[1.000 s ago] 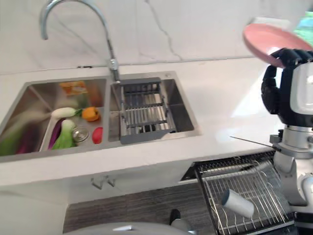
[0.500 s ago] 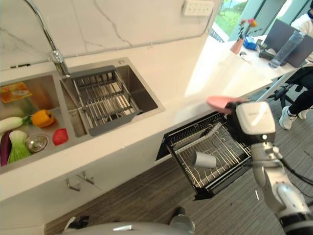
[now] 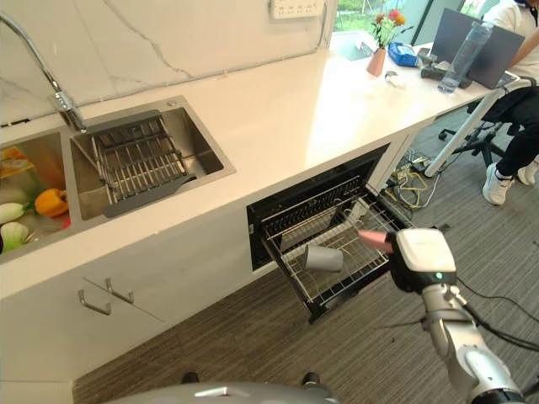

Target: Place the dishes in the dishwasher.

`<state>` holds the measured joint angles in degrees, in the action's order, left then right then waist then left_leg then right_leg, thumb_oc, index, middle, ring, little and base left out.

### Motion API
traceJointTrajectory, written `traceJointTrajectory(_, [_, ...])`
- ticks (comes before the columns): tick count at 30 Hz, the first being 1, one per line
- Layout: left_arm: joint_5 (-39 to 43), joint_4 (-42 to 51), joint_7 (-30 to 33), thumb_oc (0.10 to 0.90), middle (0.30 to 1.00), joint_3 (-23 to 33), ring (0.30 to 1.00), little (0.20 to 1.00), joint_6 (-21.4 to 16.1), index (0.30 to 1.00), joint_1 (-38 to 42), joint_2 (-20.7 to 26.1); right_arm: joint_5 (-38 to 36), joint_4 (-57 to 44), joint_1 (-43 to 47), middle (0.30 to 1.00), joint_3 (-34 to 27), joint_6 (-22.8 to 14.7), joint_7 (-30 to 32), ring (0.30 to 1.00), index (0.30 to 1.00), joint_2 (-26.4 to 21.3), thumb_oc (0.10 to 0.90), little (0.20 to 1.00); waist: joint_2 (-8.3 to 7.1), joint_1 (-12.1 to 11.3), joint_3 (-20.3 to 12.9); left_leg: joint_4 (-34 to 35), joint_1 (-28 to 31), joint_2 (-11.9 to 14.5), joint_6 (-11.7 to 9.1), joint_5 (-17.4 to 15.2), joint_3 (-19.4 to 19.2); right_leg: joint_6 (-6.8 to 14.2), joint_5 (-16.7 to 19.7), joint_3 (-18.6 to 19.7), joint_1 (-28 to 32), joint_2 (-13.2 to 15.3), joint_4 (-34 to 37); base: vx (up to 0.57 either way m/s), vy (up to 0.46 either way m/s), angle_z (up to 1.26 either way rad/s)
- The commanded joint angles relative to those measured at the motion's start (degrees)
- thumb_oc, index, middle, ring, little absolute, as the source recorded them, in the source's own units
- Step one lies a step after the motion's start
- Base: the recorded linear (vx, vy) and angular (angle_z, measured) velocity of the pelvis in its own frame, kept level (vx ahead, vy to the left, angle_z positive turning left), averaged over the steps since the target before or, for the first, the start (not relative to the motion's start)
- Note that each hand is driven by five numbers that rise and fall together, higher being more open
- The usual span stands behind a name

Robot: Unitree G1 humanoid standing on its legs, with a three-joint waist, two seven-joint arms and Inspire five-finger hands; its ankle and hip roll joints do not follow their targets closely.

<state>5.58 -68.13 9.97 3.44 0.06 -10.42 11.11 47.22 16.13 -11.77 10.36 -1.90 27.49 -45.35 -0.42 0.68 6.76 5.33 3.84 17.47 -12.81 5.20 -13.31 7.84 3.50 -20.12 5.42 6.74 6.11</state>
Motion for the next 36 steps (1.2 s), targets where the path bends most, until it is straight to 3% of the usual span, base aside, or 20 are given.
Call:
traceJointTrajectory(1, [-1.9, -2.9, -1.1, 0.800, 0.900, -4.5, 0.900, 0.900, -1.0, 0.900, 3.3, -2.1, -1.8, -1.7, 11.3, 0.300, 0.0, -1.1, 3.5, 0.300, 0.300, -2.3, 0.400, 0.300, 0.92, -1.7, -0.8, -1.1, 1.7, -0.9, 3.0, -3.1, -0.3, 2.9, -3.1, -2.3, -0.6, 3.8, -1.1, 0.06, -0.075, 0.03])
traceJointTrajectory(11, [0.9, -1.6, -1.0, 0.800, 0.900, -5.2, 0.900, 0.900, -1.8, 0.900, 2.2, -1.6, -3.3, 9.9, 19.1, 0.300, 9.2, -0.6, 3.0, 0.300, 0.300, 1.0, 0.400, 0.300, 2.68, -3.3, 0.4, -0.6, 1.0, 0.0, 2.1, -2.4, 2.4, 1.7, -4.6, -3.6, 0.1, 2.2, -1.1, 0.03, -0.039, 0.14])
traceJointTrajectory(16, [1.2, 0.3, -1.4, 0.800, 0.900, -8.1, 0.900, 0.900, -2.5, 0.900, 2.4, -0.7, -1.0, 19.9, 26.9, 0.300, 13.9, 3.0, 3.7, 0.300, 0.300, 1.2, 0.400, 0.300, 3.80, -4.8, 2.0, -0.6, -1.0, -0.8, 2.2, -1.9, 4.8, 1.5, -4.3, -4.5, -0.8, 2.5, -1.1, -0.05, -0.015, 0.21])
traceJointTrajectory(19, [0.9, 0.7, -1.2, 0.800, 0.900, -9.6, 0.900, 0.900, -2.8, 0.900, 2.7, -0.7, -0.6, 20.9, 31.1, 0.300, 14.4, 4.9, 4.8, 0.300, 0.300, 0.5, 0.400, 0.300, 4.34, -4.9, 3.0, -0.6, -1.7, -1.2, 2.3, -1.9, 5.2, 1.6, -4.1, -4.1, -1.3, 2.8, -1.1, -0.07, 0.018, 0.13])
traceJointTrajectory(22, [1.1, 1.9, -1.1, 0.800, 0.900, -13.0, 0.900, 0.900, -3.4, 0.900, 4.4, -0.6, 0.3, 24.4, 39.3, 0.300, 16.6, 7.6, 7.7, 0.300, 0.300, 0.1, 0.400, 0.300, 5.62, -5.3, 6.1, -0.8, -4.6, -2.3, 2.6, -0.9, 6.2, 1.9, -2.7, -3.6, -4.5, 3.9, -1.1, -0.17, 0.044, -0.02])
traceJointTrajectory(24, [1.1, 1.9, -1.1, 0.800, 0.900, -12.9, 0.900, 0.900, -3.5, 0.900, 4.5, -0.7, 0.3, 24.6, 39.5, 0.300, 16.8, 7.6, 7.8, 0.300, 0.300, 0.1, 0.400, 0.300, 5.62, -5.2, 6.1, -0.8, -4.7, -2.3, 2.6, -0.9, 6.3, 1.9, -2.6, -3.6, -4.6, 3.9, -1.1, -0.05, 0.012, 0.09])
traceJointTrajectory(25, [1.8, 1.8, -1.1, 0.800, 0.900, -12.7, 0.900, 0.900, -3.4, 0.900, 4.8, -0.7, 0.5, 25.2, 39.3, 0.564, 17.0, 7.8, 7.6, 0.564, 0.564, 0.3, 0.576, 0.564, 5.79, -5.3, 6.3, -0.8, -5.1, -2.4, 2.6, -0.7, 6.5, 1.9, -2.5, -3.6, -5.0, 4.0, -1.1, -0.05, 0.007, 0.12])
traceJointTrajectory(26, [3.0, 1.4, -1.0, 0.800, 0.900, -12.3, 0.900, 0.900, -3.5, 0.900, 5.2, -0.8, 0.7, 25.8, 39.6, 0.900, 17.6, 8.0, 7.5, 0.900, 0.900, 0.5, 0.800, 0.900, 5.98, -5.3, 6.5, -0.8, -5.4, -2.5, 2.6, -0.6, 6.6, 1.9, -2.4, -3.7, -5.2, 4.2, -1.1, -0.05, 0.006, 0.14])
traceJointTrajectory(36, [1.6, 0.6, -0.7, 0.800, 0.900, -11.3, 0.900, 0.900, -3.1, 0.900, 4.4, -1.6, -5.9, 27.4, 27.0, 0.900, 14.1, 3.7, 4.7, 0.900, 0.900, 7.5, 0.800, 0.900, 6.43, -4.1, 5.3, -0.3, -4.6, -3.4, 3.0, -1.3, 7.1, 2.0, -2.3, -4.4, -3.5, 5.3, -1.1, 0.01, 0.011, 0.09])
